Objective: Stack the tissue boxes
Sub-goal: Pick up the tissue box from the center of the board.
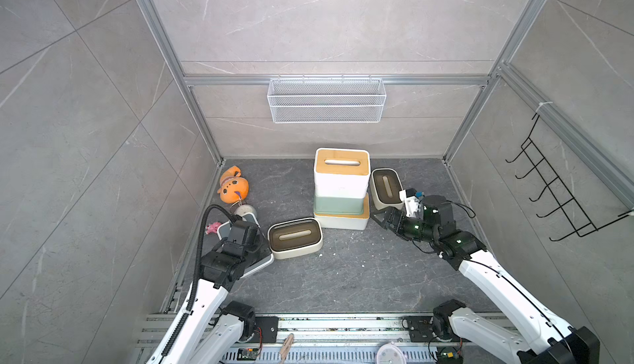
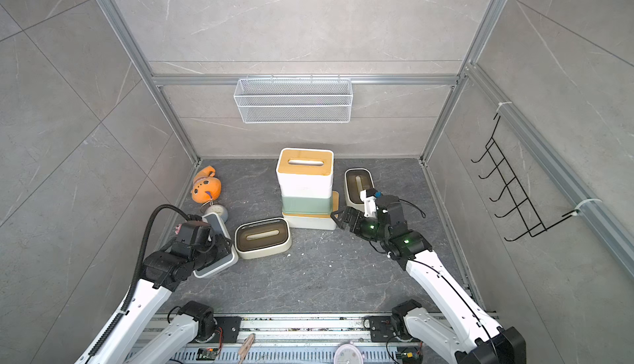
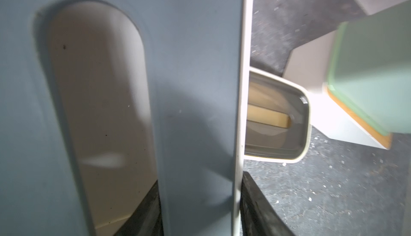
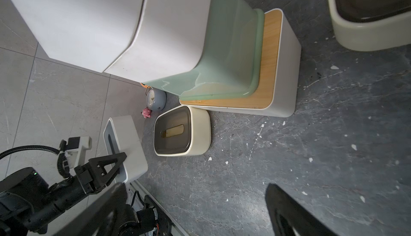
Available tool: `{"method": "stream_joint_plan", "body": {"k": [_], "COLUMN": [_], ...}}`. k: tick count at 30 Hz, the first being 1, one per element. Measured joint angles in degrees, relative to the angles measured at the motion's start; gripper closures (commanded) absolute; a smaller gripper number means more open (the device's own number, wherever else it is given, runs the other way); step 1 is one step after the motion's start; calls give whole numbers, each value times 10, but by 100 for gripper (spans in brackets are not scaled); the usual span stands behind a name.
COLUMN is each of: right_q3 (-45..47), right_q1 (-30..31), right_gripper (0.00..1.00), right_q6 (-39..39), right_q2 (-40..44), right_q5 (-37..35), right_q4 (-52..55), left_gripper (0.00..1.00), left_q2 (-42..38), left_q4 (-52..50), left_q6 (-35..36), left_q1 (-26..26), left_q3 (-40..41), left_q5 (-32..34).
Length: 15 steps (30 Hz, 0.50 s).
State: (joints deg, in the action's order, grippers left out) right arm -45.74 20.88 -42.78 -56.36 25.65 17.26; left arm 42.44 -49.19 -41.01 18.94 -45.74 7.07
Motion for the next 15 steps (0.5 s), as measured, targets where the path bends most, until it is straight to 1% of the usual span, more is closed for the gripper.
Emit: {"method": "stream_joint_plan", "body": {"k": [2, 4, 10, 15], "right_q3": [-4, -9, -24, -31], "right_q1": [0, 0, 0, 0], "right_gripper": [0, 0, 0, 0], "right_q6": [2, 3, 4, 4], "right_q2": [3, 7, 15, 16], "right_q5": [-5, -10, -14, -12], "right_q4": [3, 9, 14, 14], "left_gripper": [71, 72, 74, 76], "left_q2": [0, 2, 28, 53], "left_q4": [4, 14, 54, 82], "left_q6": [34, 68, 158, 217], "left_q1": [0, 0, 5, 34], "left_q3": [-19, -32, -39, -39], "left_q5": [-15, -43, -157, -238]}}
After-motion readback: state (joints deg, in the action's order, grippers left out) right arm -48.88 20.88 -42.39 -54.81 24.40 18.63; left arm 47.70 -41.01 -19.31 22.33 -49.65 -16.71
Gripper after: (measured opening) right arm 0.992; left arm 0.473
